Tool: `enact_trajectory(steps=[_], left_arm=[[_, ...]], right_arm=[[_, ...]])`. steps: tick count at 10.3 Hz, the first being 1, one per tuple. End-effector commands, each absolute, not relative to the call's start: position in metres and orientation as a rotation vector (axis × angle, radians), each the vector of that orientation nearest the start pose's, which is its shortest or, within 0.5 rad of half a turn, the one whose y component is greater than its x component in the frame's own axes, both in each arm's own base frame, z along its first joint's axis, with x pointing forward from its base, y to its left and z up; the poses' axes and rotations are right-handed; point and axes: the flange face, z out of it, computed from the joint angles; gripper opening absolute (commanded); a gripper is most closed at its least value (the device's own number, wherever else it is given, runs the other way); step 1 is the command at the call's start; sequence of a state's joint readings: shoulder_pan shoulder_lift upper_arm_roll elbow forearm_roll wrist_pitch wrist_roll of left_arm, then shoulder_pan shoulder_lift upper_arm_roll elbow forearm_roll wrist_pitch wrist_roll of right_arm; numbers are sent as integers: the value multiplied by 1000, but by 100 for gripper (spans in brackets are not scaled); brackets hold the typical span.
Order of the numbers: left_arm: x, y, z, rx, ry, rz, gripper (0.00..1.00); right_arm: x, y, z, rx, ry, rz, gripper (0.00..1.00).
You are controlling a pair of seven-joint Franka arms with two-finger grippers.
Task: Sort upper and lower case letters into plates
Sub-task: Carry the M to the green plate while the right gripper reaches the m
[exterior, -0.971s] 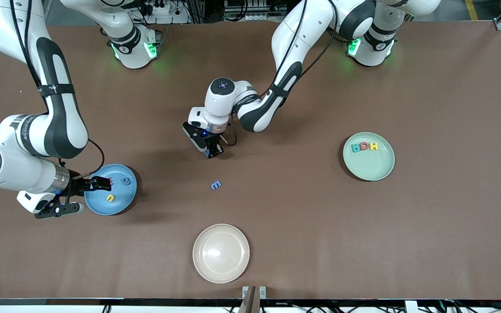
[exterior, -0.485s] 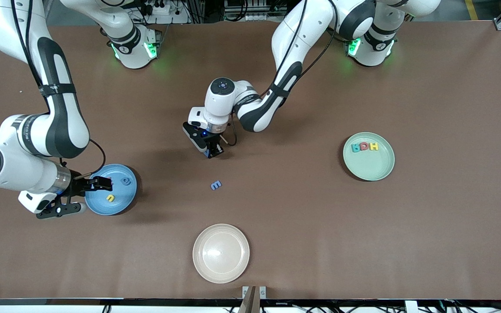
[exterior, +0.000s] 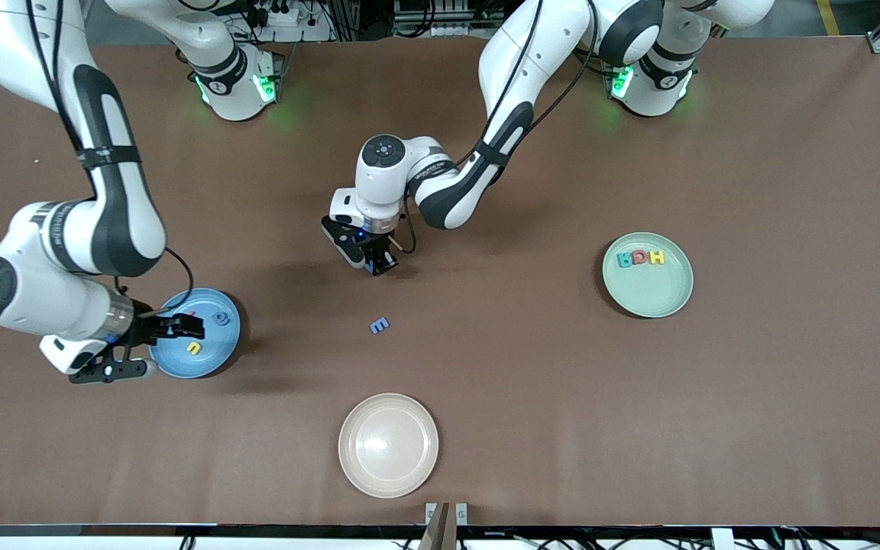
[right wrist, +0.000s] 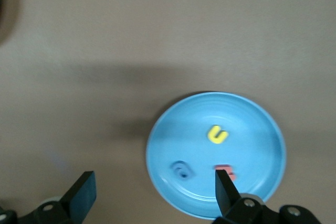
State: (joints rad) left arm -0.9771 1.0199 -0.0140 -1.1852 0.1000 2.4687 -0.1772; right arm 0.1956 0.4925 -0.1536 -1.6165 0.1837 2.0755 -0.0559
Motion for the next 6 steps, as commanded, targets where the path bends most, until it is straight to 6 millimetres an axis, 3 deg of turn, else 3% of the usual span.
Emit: enact_trajectory(steps=[1,3,5,6], left_arm=[[459,-631,230,-2936,1283,-330,26],[483,-604,251,-2949,1215,-210,26],[511,-567,273,-2948,1113,-88,27],[530,-539,285,-2943,1047,-7,27]], right_arm=[[679,96,329,-3047,231,14,100],[676,120,319,-3031,434,32,100],[666,167,316,-2998,695,47,100],[662,193,306,-2971,838,48,100]])
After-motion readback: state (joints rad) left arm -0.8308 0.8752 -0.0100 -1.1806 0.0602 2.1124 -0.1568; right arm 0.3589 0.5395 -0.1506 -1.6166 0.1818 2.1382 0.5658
